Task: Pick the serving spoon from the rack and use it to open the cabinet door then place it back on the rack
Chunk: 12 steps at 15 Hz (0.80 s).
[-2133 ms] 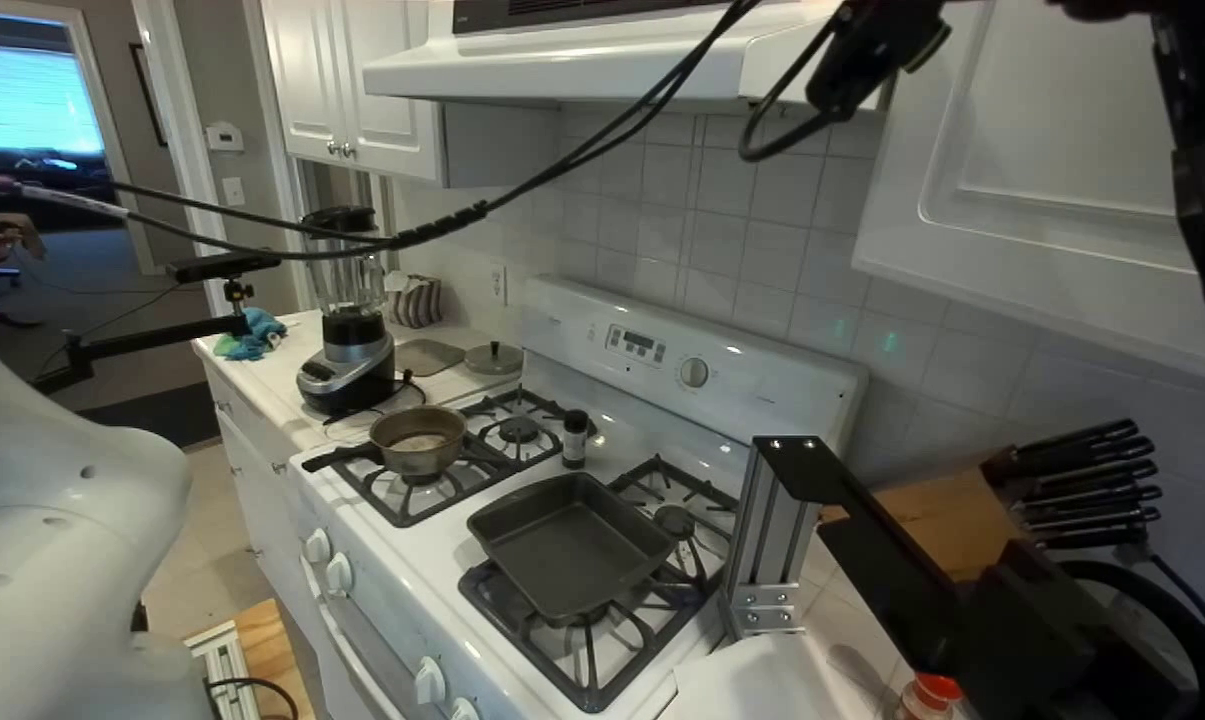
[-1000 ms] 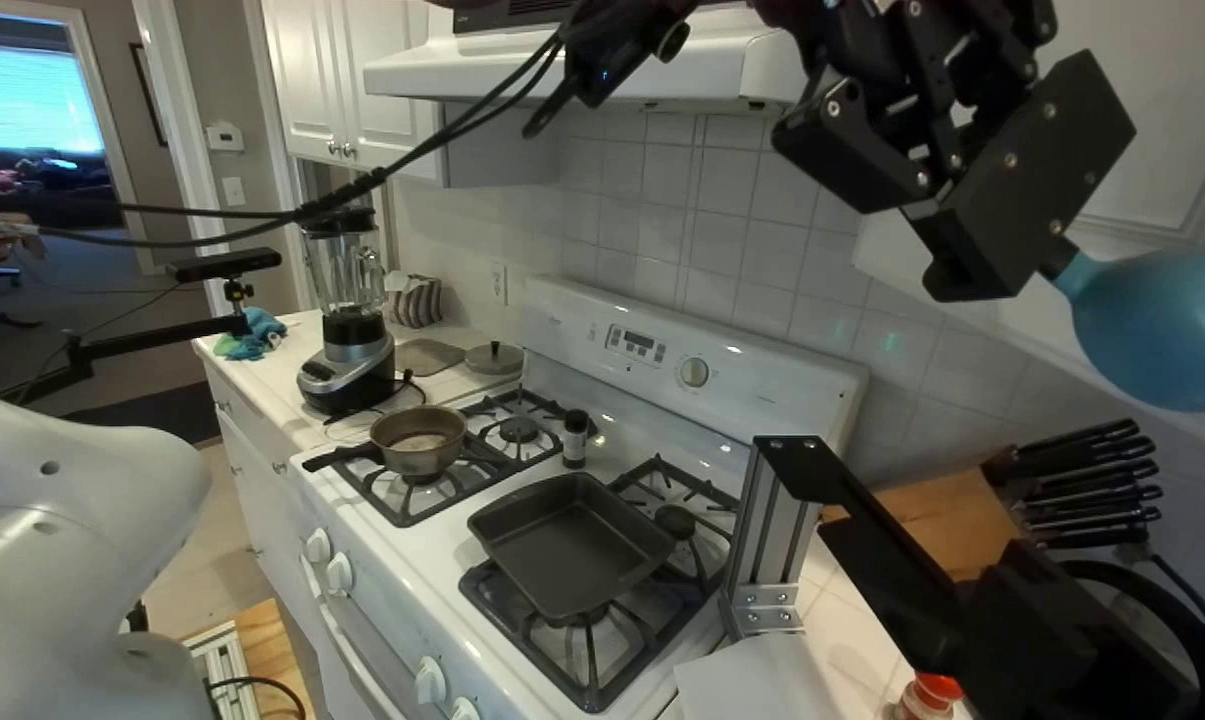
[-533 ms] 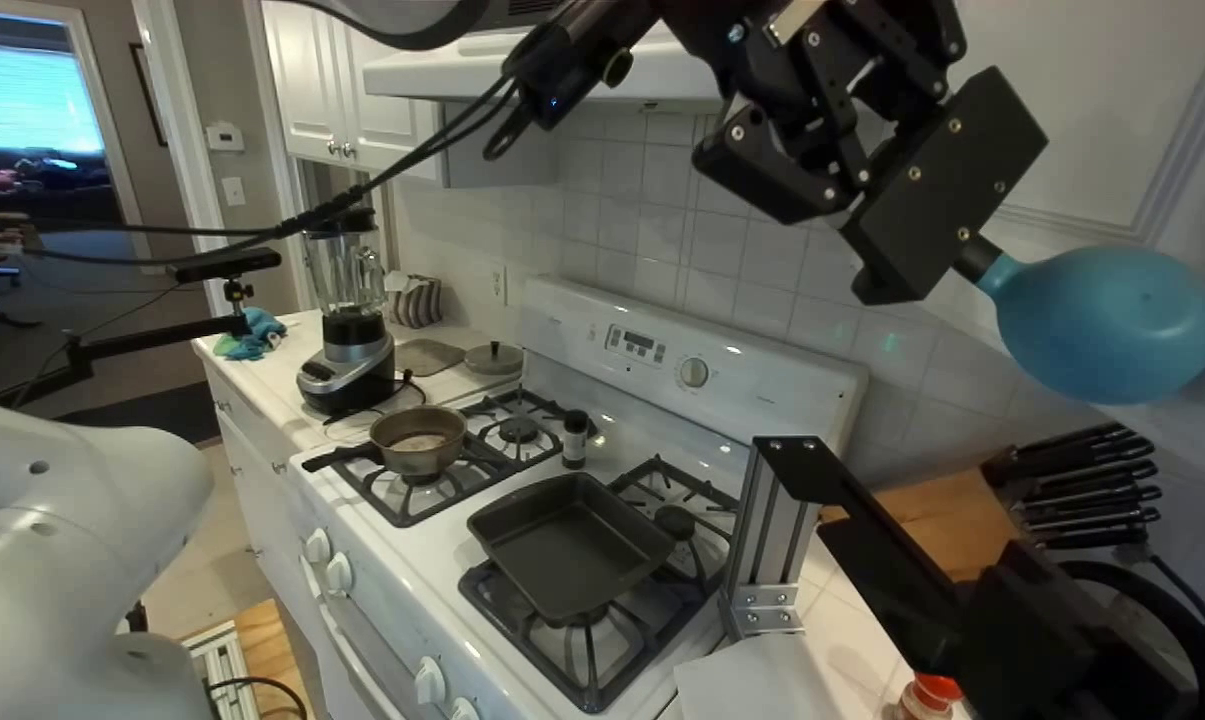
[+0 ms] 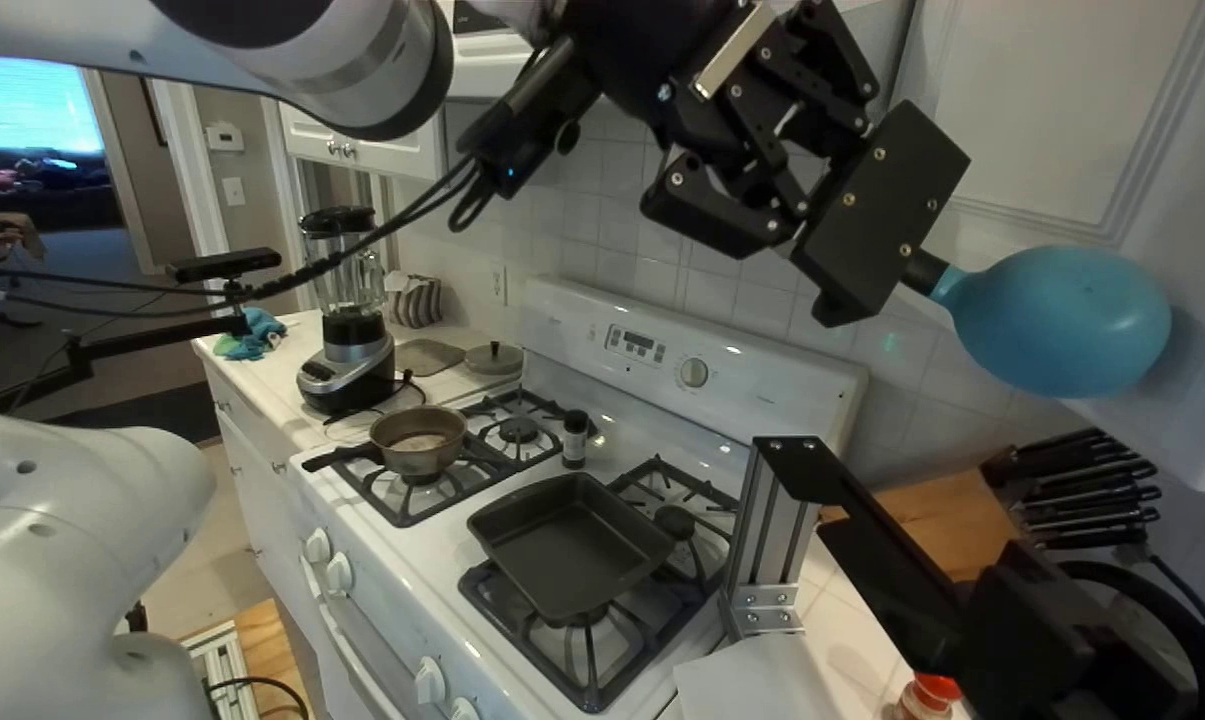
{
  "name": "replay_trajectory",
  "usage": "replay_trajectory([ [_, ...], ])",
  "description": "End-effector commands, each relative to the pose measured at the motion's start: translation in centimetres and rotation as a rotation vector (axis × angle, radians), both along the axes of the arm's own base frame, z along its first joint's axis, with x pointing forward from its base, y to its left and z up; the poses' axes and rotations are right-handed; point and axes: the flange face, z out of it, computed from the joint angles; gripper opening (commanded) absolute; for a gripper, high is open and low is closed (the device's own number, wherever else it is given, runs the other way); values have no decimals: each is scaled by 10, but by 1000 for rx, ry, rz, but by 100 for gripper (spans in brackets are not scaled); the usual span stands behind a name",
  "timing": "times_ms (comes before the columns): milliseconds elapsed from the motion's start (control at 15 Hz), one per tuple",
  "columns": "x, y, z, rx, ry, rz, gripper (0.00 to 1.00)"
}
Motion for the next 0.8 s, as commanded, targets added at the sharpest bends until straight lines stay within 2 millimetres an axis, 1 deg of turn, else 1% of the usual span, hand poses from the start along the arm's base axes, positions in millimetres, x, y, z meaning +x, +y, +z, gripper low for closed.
replay_trajectory([
  [0,22,48,-22,-23,4,90,22],
  [267,21,59,-24,-90,16,61,22],
  [467,20,66,-26,-174,17,13,22],
  [733,25,75,-33,-242,17,-37,22],
])
